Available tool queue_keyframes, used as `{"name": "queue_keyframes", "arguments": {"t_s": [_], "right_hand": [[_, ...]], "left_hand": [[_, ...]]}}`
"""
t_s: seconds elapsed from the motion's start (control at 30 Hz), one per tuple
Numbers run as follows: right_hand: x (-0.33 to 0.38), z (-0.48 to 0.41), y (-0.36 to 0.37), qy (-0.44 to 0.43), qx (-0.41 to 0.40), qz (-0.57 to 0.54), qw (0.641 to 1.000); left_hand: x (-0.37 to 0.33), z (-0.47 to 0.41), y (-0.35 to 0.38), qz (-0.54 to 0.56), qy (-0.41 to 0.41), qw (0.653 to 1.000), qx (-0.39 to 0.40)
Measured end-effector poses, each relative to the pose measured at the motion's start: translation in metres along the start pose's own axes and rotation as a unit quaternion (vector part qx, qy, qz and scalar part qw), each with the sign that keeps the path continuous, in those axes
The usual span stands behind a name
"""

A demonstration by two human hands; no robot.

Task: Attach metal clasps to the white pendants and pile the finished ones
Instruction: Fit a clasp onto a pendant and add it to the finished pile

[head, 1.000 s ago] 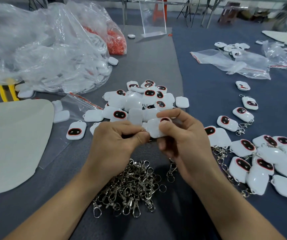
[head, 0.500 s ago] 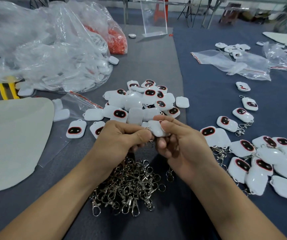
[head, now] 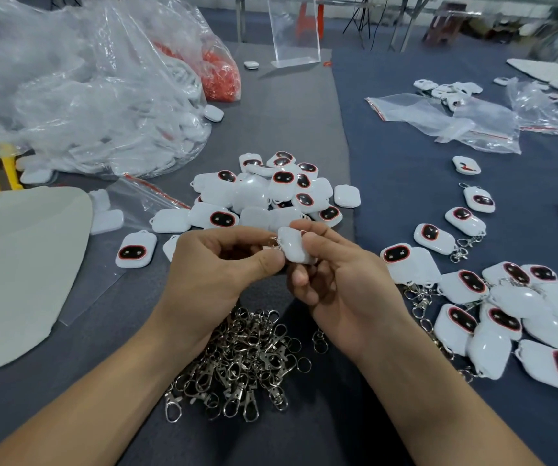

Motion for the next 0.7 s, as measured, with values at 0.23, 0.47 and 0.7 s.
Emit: {"name": "queue_keyframes", "arguments": {"t_s": [0.23,0.47,0.7], "right_hand": [[0.004,0.002,-0.001,-0.036,-0.023,0.019,0.999],[0.014,0.015,0.001,-0.311,-0.06,0.342,0.885],[0.008,0.007,0.0,-0.204,-0.071,0.227,0.95]], "left_hand": [[-0.001,0.0,0.001,-0.018,0.011,1.0,0.008],[-0.011,0.006,-0.002,-0.338,0.182,0.923,-0.012],[-0.016,0.008,-0.003,-0.432,0.254,0.865,-0.024]]}}
Point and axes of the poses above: each hand's wrist, its own z-axis away from the middle knuckle, its own y-axis out of the palm, x = y × z, the point moved 4 cm from there along -z, towards the middle knuckle, and after that the axes turned 2 degrees about -y, right-handed, at the moved point
